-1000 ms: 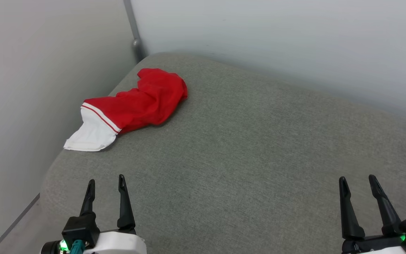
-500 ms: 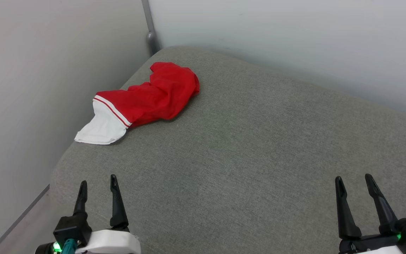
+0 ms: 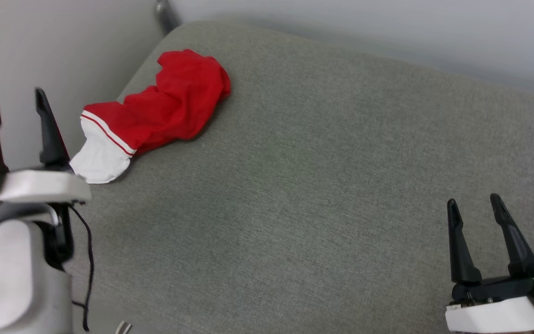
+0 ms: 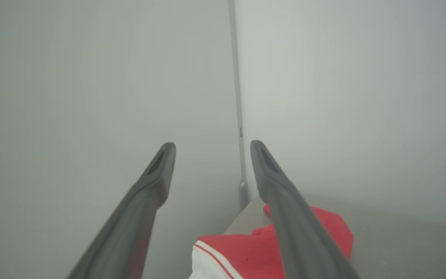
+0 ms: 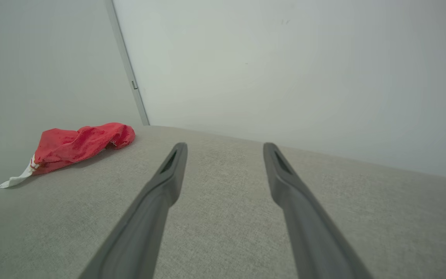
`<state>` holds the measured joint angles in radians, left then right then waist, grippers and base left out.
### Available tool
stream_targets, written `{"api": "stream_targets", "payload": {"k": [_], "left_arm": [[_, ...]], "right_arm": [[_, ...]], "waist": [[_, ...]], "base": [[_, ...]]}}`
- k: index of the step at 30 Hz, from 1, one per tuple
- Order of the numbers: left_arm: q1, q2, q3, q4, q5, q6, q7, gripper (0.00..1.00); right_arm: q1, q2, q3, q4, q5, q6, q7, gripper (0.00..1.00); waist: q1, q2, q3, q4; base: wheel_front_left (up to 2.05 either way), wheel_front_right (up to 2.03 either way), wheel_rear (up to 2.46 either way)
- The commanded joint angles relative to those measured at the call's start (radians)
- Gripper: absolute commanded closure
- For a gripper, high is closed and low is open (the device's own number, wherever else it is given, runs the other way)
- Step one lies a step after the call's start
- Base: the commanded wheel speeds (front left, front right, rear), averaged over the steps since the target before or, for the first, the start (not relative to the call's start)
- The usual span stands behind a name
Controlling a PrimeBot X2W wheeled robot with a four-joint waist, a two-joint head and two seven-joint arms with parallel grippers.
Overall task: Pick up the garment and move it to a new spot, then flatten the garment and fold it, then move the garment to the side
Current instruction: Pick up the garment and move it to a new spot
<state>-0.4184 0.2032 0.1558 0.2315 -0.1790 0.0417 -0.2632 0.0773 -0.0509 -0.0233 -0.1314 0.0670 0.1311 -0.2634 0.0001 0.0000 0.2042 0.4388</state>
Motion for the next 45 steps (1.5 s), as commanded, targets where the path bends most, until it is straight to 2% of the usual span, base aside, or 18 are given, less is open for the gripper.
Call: {"api": "stream_targets", "payload": {"k": [1, 4, 8, 12, 16, 21, 25, 29, 33, 36, 39, 43, 44, 45], "left_arm": [[-0.034, 0.013, 0.004, 0.013, -0.001, -0.009, -0.003, 0.00], [-0.158, 0.083, 0.024, 0.072, -0.014, -0.043, 0.003, 0.00], [-0.318, 0.181, 0.040, 0.143, -0.046, -0.093, 0.094, 0.00], [-0.438, 0.260, 0.023, 0.209, -0.094, -0.138, 0.277, 0.00], [-0.536, 0.322, -0.008, 0.262, -0.165, -0.162, 0.479, 0.00], [-0.599, 0.403, -0.103, 0.292, -0.261, -0.170, 0.724, 0.00], [-0.588, 0.463, -0.203, 0.267, -0.427, -0.170, 0.920, 0.00], [-0.563, 0.516, -0.273, 0.248, -0.538, -0.170, 1.053, 0.00], [-0.542, 0.569, -0.316, 0.245, -0.599, -0.170, 1.136, 0.00], [-0.520, 0.588, -0.355, 0.247, -0.620, -0.170, 1.173, 0.00], [-0.500, 0.599, -0.397, 0.255, -0.632, -0.170, 1.200, 0.00], [-0.491, 0.580, -0.443, 0.267, -0.643, -0.171, 1.199, 0.00], [-0.490, 0.582, -0.455, 0.270, -0.641, -0.171, 1.199, 0.12], [-0.491, 0.582, -0.458, 0.273, -0.647, -0.171, 1.194, 1.00]], "right_arm": [[-0.022, 0.001, -0.005, -0.007, -0.007, -0.001, -0.002, 0.00], [-0.047, 0.001, -0.010, -0.020, -0.026, -0.001, -0.002, 0.00], [-0.074, 0.001, -0.019, -0.044, -0.041, -0.001, -0.002, 0.00], [-0.104, 0.001, -0.023, -0.068, -0.053, -0.001, -0.002, 0.00], [-0.132, 0.001, -0.028, -0.087, -0.065, -0.001, -0.002, 0.00], [-0.162, 0.001, -0.027, -0.118, -0.076, -0.001, -0.002, 0.00], [-0.179, 0.001, -0.025, -0.144, -0.084, -0.001, -0.002, 0.00], [-0.201, 0.001, -0.020, -0.165, -0.093, -0.001, -0.002, 0.00], [-0.225, 0.001, -0.023, -0.188, -0.101, -0.001, -0.002, 0.00], [-0.232, 0.001, -0.027, -0.202, -0.104, -0.001, -0.002, 0.00], [-0.235, 0.001, -0.032, -0.207, -0.102, -0.001, -0.002, 0.00], [-0.229, 0.001, -0.028, -0.204, -0.102, -0.001, -0.001, 0.00], [-0.229, 0.001, -0.026, -0.201, -0.101, -0.001, -0.001, 0.00], [-0.229, 0.001, -0.025, -0.198, -0.101, -0.001, -0.001, 0.00]], "waist": [[-0.0001, 0.0000, 0.058, -0.038], [-0.0001, 0.0000, 0.116, -0.069], [-0.0001, 0.0000, 0.184, -0.103], [-0.0001, 0.0000, 0.247, -0.140], [-0.0001, 0.0000, 0.298, -0.166], [-0.0001, 0.0000, 0.365, -0.192], [-0.0001, 0.0000, 0.415, -0.204], [-0.0001, 0.0000, 0.463, -0.217], [-0.0001, 0.0000, 0.505, -0.230], [-0.0001, 0.0000, 0.528, -0.242], [-0.0001, 0.0000, 0.540, -0.250], [-0.0001, 0.0000, 0.546, -0.254], [-0.0001, 0.0000, 0.545, -0.255], [-0.0001, 0.0000, 0.543, -0.256]], "base": [[0.00, 0.00, 0.00], [0.00, 0.00, 0.00], [0.00, 0.00, 0.00], [0.00, 0.00, 0.00], [0.00, 0.00, 0.00], [0.00, 0.00, 0.00], [0.00, 0.00, 0.00], [0.00, 0.00, 0.00], [0.00, 0.00, 0.00], [0.00, 0.00, 0.00], [0.00, 0.00, 0.00], [0.00, 0.00, 0.00], [0.00, 0.00, 0.00], [0.00, 0.00, 0.00]]}}
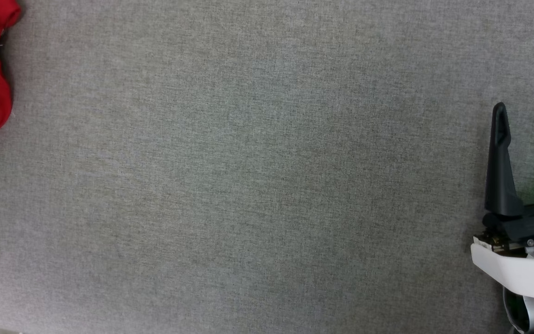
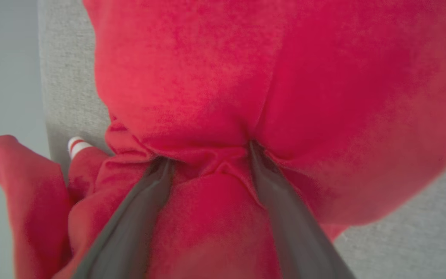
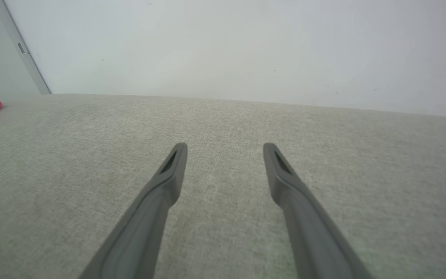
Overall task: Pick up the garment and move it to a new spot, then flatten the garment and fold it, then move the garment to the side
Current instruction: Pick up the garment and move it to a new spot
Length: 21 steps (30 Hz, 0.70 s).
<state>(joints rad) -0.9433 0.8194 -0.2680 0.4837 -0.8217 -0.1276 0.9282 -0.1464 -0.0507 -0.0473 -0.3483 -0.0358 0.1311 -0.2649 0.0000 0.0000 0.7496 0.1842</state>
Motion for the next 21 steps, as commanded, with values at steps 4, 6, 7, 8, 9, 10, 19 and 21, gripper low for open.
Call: {"api": "stream_targets", "payload": {"k": [4, 6, 7, 8, 9, 10, 19, 21], "left_arm": [[0.016, -0.015, -0.049, 0.024, -0.018, -0.001, -0.018, 1.00], [-0.005, 0.022, -0.040, 0.013, -0.033, -0.001, -0.064, 1.00], [-0.012, 0.026, -0.040, 0.007, -0.036, -0.001, -0.074, 1.00], [-0.012, 0.026, -0.040, 0.007, -0.036, -0.001, -0.074, 1.00], [-0.017, 0.038, -0.048, -0.009, -0.034, -0.001, -0.083, 1.00], [-0.023, 0.049, -0.057, -0.025, -0.026, -0.001, -0.094, 1.00], [-0.116, 0.110, -0.153, -0.229, -0.004, -0.001, -0.061, 1.00], [-0.153, 0.105, -0.185, -0.278, 0.003, -0.001, -0.040, 1.00]], "right_arm": [[0.004, 0.001, -0.010, 0.044, 0.010, -0.001, 0.001, 0.00], [0.018, 0.001, -0.007, 0.072, 0.025, -0.001, 0.000, 0.00], [0.020, 0.001, -0.008, 0.078, 0.030, -0.001, 0.000, 0.00], [0.020, 0.001, -0.008, 0.078, 0.030, -0.001, 0.000, 0.00], [0.023, 0.001, -0.007, 0.083, 0.036, -0.001, 0.000, 0.00], [0.027, 0.001, -0.007, 0.089, 0.044, -0.001, 0.000, 0.00], [0.071, 0.001, 0.011, 0.136, 0.105, -0.001, -0.001, 0.00], [0.079, 0.001, 0.019, 0.148, 0.118, -0.001, -0.001, 0.00]], "waist": [[0.0000, 0.0000, -0.031, 0.001], [0.0000, 0.0000, -0.093, -0.005], [0.0000, 0.0000, -0.114, -0.008], [0.0000, 0.0000, -0.114, -0.008], [0.0000, 0.0000, -0.132, -0.011], [0.0000, 0.0000, -0.153, -0.013], [0.0000, 0.0000, -0.317, -0.045], [0.0000, 0.0000, -0.348, -0.059]], "base": [[0.00, 0.00, 0.00], [0.00, 0.00, 0.00], [0.00, 0.00, 0.00], [0.00, 0.00, 0.00], [0.00, 0.00, 0.00], [0.00, 0.00, 0.00], [0.00, 0.00, 0.00], [0.00, 0.00, 0.00]]}}
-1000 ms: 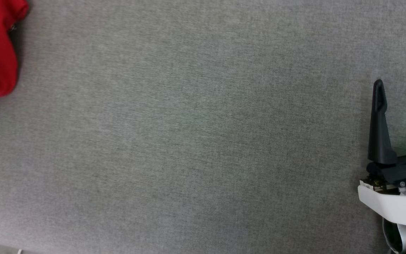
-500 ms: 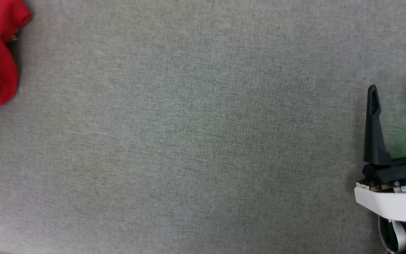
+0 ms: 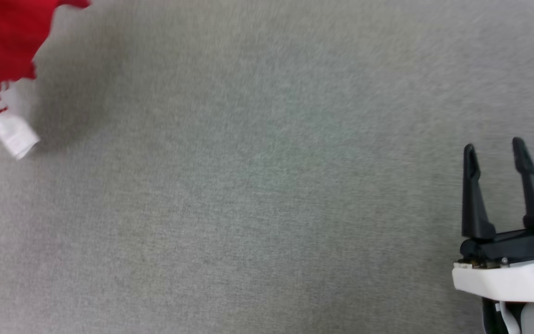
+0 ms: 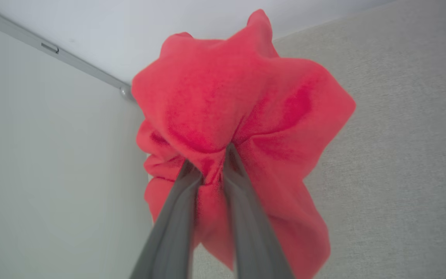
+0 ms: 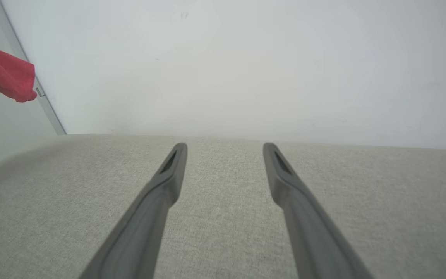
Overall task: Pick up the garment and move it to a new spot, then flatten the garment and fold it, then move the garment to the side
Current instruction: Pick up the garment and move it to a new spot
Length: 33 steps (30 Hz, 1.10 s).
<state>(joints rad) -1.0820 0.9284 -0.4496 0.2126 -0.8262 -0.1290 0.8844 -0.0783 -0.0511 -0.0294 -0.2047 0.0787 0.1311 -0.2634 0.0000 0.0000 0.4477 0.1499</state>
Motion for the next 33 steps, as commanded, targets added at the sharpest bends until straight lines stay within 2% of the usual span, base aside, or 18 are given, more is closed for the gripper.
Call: {"api": "stream_targets", "payload": {"k": [1, 9, 15, 25, 30, 33], "left_arm": [[-0.034, -0.011, -0.021, -0.027, 0.010, 0.001, 0.014, 1.00], [-0.206, -0.111, -0.185, -0.130, 0.016, 0.001, 0.074, 1.00], [-0.282, -0.217, -0.329, -0.142, -0.009, 0.001, 0.057, 1.00], [-0.236, -0.414, -0.584, -0.090, -0.072, 0.001, -0.060, 1.00], [-0.198, -0.464, -0.746, -0.075, -0.101, 0.001, -0.117, 1.00], [-0.162, -0.489, -0.810, -0.069, -0.116, 0.001, -0.139, 1.00]], "right_arm": [[0.013, 0.002, 0.006, 0.007, 0.011, -0.001, -0.002, 0.00], [0.039, 0.002, 0.020, 0.033, 0.063, -0.001, -0.002, 0.00], [0.058, 0.002, 0.029, 0.042, 0.087, -0.001, -0.002, 0.00], [0.050, 0.002, 0.028, 0.054, 0.098, -0.001, -0.002, 0.00], [0.037, 0.002, 0.028, 0.056, 0.105, -0.001, -0.002, 0.00], [0.032, 0.002, 0.028, 0.057, 0.105, -0.001, -0.002, 0.00]], "waist": [[0.0000, 0.0000, -0.060, -0.033], [0.0000, 0.0000, -0.144, -0.148], [0.0000, 0.0000, -0.177, -0.253], [0.0000, 0.0000, -0.145, -0.351], [0.0000, 0.0000, -0.104, -0.377], [0.0000, 0.0000, -0.076, -0.382]], "base": [[0.00, 0.00, 0.00], [0.00, 0.00, 0.00], [0.00, 0.00, 0.00], [0.00, 0.00, 0.00], [0.00, 0.00, 0.00], [0.00, 0.00, 0.00]]}}
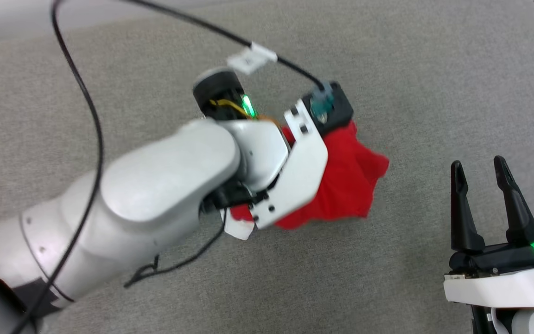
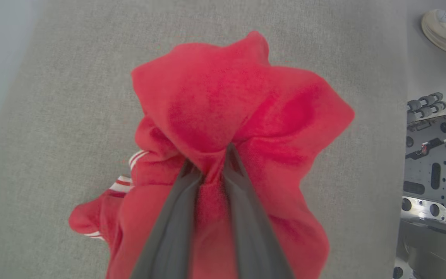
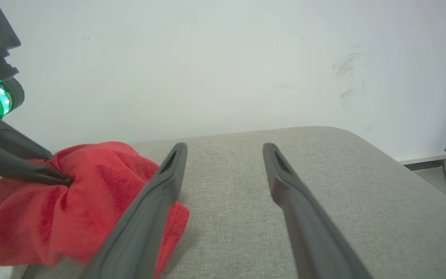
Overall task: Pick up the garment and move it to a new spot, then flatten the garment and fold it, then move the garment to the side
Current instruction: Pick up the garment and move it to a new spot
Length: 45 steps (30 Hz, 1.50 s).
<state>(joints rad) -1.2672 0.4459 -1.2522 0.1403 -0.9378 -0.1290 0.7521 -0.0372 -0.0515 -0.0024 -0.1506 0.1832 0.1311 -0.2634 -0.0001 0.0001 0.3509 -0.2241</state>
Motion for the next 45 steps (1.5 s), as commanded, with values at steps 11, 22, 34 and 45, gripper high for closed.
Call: {"api": "stream_targets", "payload": {"k": [11, 22, 34, 45], "left_arm": [[0.253, -0.054, -0.032, -0.053, 0.119, 0.001, 0.118, 1.00], [0.190, -0.093, 0.003, 0.005, 0.195, 0.003, -0.382, 0.00], [0.360, -0.097, 0.190, 0.108, 0.342, 0.320, -0.943, 0.00], [0.669, -0.059, 0.448, -0.009, 0.468, 0.610, -1.017, 0.00]], "right_arm": [[-0.043, 0.002, -0.004, 0.015, -0.002, -0.001, -0.002, 0.00], [0.022, 0.002, -0.020, 0.038, -0.038, -0.001, -0.002, 0.00], [0.102, 0.002, -0.043, 0.036, -0.068, -0.001, -0.002, 0.00], [0.124, 0.002, -0.062, 0.032, -0.073, -0.001, -0.002, 0.00]], "waist": [[0.0001, -0.0001, 0.071, -0.002], [0.0001, -0.0001, -0.058, 0.066], [0.0001, -0.0001, -0.182, 0.156], [0.0001, -0.0001, -0.209, 0.215]], "base": [[0.00, 0.00, 0.00], [0.00, 0.00, 0.00], [0.00, 0.00, 0.00], [0.00, 0.00, 0.00]]}}
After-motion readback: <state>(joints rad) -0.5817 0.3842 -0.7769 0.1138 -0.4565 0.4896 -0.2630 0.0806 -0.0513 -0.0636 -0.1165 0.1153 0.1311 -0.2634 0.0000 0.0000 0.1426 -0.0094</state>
